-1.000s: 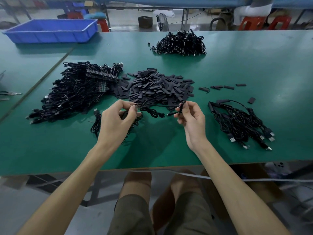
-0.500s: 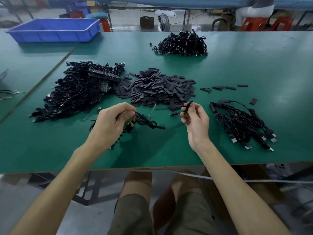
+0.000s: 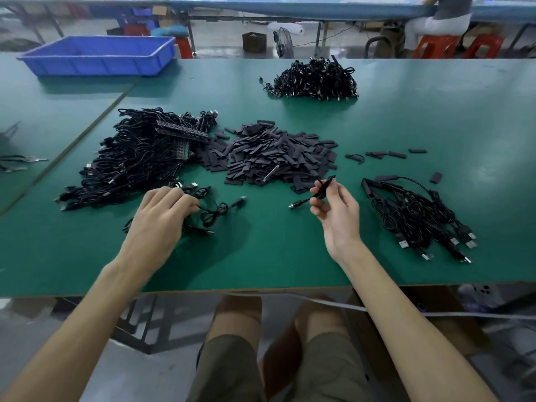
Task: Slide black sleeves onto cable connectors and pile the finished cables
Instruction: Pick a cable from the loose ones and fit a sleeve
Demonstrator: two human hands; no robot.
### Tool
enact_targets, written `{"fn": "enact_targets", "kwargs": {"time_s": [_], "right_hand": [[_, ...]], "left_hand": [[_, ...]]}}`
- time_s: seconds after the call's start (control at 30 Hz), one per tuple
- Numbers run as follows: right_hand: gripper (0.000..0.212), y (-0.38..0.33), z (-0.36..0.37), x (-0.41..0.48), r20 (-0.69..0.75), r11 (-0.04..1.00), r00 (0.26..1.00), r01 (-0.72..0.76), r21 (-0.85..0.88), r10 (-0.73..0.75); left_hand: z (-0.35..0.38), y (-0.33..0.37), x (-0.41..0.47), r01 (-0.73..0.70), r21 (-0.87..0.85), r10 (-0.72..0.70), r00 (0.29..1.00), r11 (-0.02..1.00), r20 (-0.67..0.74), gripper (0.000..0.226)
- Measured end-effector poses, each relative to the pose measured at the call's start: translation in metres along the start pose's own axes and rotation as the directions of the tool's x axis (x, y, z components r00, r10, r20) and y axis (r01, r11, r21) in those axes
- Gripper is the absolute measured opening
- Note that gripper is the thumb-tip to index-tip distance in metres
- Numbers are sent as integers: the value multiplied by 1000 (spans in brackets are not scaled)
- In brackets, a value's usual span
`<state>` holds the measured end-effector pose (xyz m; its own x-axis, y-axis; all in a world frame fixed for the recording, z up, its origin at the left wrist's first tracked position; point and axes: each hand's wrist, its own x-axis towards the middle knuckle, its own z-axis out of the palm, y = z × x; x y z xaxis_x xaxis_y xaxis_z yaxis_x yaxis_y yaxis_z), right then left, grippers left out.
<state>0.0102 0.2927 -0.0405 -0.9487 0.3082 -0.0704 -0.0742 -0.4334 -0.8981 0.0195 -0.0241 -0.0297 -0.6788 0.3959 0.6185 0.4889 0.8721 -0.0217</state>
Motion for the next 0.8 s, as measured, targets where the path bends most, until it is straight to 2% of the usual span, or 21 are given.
{"fn": "enact_targets", "kwargs": {"time_s": [0.2, 0.4, 0.53, 0.63, 0.7, 0.73, 0.8], "right_hand": [[28, -1, -2, -1, 26, 1000, 999, -21, -8, 22], [32, 1, -1, 0, 73, 999, 997, -13, -36, 16], [32, 2, 0, 0, 111, 996, 994, 2, -84, 7], [32, 1, 1, -1, 147, 991, 989, 18, -133, 2], [32, 2, 2, -1, 176, 980, 984, 35, -194, 0], [32, 3, 2, -1, 192, 972, 981, 48, -231, -3], [33, 6, 3, 0, 217, 952, 976, 77, -297, -11]], "left_hand": [[0, -15, -20, -47, 41, 45, 998, 998, 36, 21], [-10, -17, -30, 30, 9, -31, 992, 999, 124, 33], [-9, 9, -10, 108, -113, -103, 993, 988, 51, 26], [5, 41, 14, 124, -287, -118, 992, 950, 39, 19], [18, 64, 32, 233, -502, -186, 972, 833, 143, 23], [24, 74, 42, 326, -631, -223, 945, 704, 240, 29], [34, 93, 61, 461, -817, -229, 886, 346, 403, 48]]}}
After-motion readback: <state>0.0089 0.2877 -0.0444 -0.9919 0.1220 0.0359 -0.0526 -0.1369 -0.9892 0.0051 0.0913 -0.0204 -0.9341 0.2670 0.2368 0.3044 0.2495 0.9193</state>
